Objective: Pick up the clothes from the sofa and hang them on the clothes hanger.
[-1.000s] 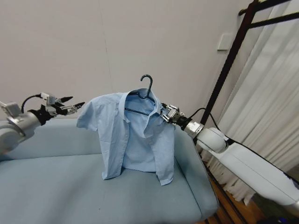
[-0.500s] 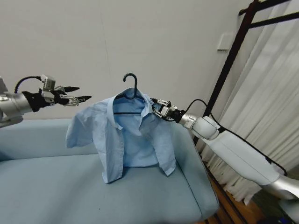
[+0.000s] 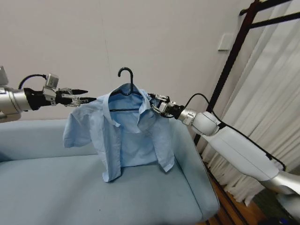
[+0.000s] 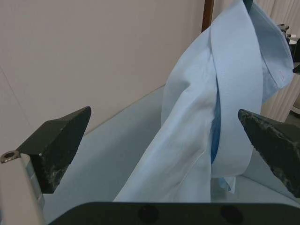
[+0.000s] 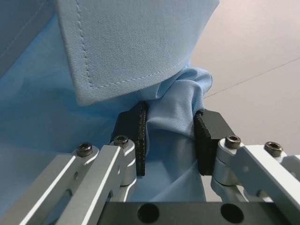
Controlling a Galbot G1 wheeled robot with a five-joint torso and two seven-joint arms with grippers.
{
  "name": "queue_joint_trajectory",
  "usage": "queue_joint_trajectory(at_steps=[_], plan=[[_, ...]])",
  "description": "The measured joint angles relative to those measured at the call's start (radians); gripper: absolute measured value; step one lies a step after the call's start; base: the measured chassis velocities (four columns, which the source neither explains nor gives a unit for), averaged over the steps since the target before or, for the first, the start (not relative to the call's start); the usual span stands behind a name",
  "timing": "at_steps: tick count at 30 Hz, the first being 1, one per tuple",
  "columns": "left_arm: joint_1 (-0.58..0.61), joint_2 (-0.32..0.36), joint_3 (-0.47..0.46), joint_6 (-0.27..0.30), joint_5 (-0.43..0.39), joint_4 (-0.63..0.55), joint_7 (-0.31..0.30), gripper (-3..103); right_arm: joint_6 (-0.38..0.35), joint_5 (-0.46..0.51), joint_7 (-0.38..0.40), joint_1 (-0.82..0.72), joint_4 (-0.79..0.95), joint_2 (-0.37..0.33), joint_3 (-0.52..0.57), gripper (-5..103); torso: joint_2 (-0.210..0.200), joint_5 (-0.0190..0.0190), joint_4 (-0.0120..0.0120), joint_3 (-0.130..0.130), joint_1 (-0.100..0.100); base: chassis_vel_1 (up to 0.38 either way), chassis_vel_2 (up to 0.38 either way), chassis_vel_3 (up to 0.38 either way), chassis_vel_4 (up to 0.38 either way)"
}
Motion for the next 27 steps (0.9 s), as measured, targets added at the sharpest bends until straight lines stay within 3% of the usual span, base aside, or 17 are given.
queue_joint_trajectory(at_steps=[10, 13, 15, 17, 20, 21, 26, 27], plan=[[0.024, 0.039, 0.0, -0.031, -0.002, 0.002, -0.003, 100, -0.024, 0.02, 0.013, -0.005, 0.041, -0.016, 0.003, 25, 0.0, 0.0001, 0.0001, 0.0, 0.0, 0.0, 0.0, 0.0, 0.0], [0.005, 0.026, -0.002, -0.038, 0.023, -0.044, -0.171, 100, -0.047, 0.045, 0.02, -0.005, 0.06, -0.016, 0.009, 25, 0.0, 0.0003, 0.0001, 0.0, 0.0, 0.0, 0.0, 0.0, 0.0], [-0.022, -0.017, -0.002, -0.04, 0.083, -0.062, -0.276, 100, -0.066, 0.082, 0.034, -0.012, 0.066, -0.018, 0.018, 25, 0.0, 0.0004, 0.0001, 0.0, 0.0, 0.0, 0.0, 0.0, 0.0], [-0.035, -0.042, -0.001, -0.039, 0.108, -0.066, -0.3, 100, -0.072, 0.096, 0.036, -0.019, 0.069, -0.022, 0.023, 25, 0.0, 0.0002, 0.0003, 0.0, 0.0, 0.0, 0.0, 0.0, 0.0], [-0.064, -0.159, -0.009, -0.05, 0.196, -0.097, -0.385, 100, -0.093, 0.163, 0.05, -0.055, 0.094, -0.057, 0.038, 25, 0.0, -0.0002, 0.0003, 0.0, 0.0, 0.0, 0.0, 0.0, 0.0], [-0.064, -0.159, -0.009, -0.05, 0.196, -0.097, -0.385, 100, -0.093, 0.163, 0.05, -0.055, 0.094, -0.057, 0.038, 25, 0.0, -0.0002, 0.0003, 0.0, 0.0, 0.0, 0.0, 0.0, 0.0], [-0.048, -0.375, -0.019, -0.095, 0.394, -0.159, -0.449, 100, -0.125, 0.236, 0.066, -0.069, 0.113, -0.111, 0.049, 25, 0.0, 0.0005, -0.0005, 0.0, 0.0, 0.0, 0.0, 0.0, 0.0], [-0.048, -0.375, -0.019, -0.095, 0.394, -0.159, -0.449, 100, -0.125, 0.236, 0.066, -0.069, 0.113, -0.111, 0.049, 25, 0.0, 0.0005, -0.0005, 0.0, 0.0, 0.0, 0.0, 0.0, 0.0]])
